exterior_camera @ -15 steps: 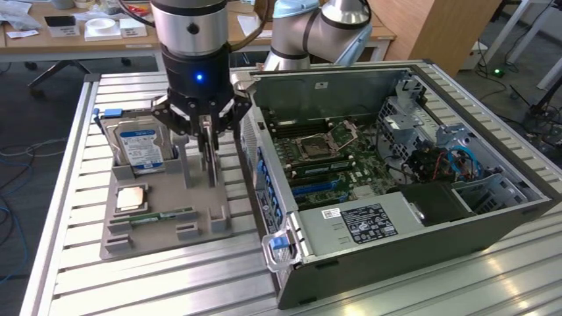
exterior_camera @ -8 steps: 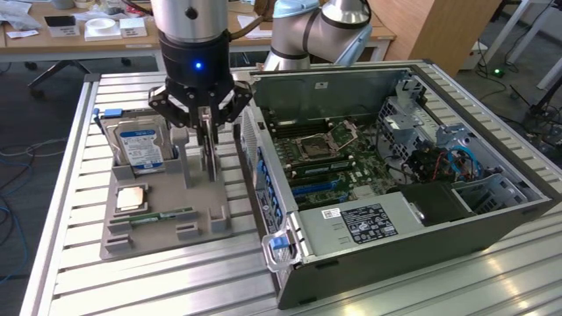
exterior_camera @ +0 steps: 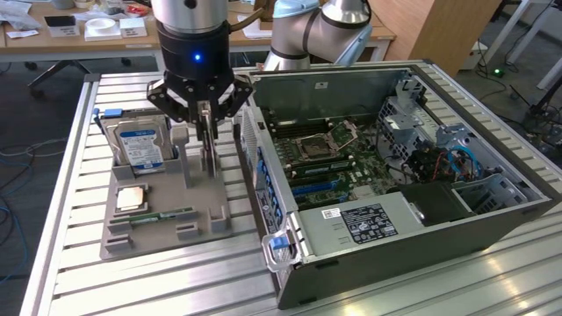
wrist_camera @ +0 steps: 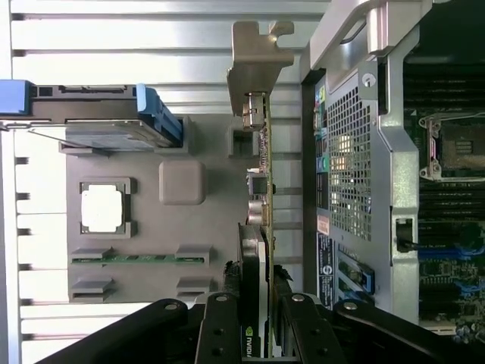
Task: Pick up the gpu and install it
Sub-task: 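Pick up the gpu and move the gpu toward the slot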
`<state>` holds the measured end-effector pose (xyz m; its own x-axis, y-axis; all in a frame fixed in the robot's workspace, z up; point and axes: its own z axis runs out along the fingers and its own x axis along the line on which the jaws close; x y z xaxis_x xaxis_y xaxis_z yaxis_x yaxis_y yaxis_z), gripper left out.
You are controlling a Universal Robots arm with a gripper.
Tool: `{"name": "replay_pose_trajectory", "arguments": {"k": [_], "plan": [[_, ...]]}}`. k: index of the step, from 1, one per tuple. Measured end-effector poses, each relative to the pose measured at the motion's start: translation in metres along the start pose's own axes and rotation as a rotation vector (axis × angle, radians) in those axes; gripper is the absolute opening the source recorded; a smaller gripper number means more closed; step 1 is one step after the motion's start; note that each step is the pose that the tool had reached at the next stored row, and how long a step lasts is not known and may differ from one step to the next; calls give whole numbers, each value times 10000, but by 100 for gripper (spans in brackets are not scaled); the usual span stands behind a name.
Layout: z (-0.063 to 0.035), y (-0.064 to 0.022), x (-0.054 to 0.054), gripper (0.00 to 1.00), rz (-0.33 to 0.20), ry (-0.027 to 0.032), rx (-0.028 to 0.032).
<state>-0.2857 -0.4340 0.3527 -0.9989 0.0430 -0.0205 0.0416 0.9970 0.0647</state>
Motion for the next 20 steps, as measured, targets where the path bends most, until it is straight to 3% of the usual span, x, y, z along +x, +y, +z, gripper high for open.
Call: {"name": "replay_pose_trajectory", "arguments": {"k": [13, 20], "plan": [[-214, 14, -4, 27, 0, 0, 0], [-234, 15, -5, 27, 0, 0, 0]]}}
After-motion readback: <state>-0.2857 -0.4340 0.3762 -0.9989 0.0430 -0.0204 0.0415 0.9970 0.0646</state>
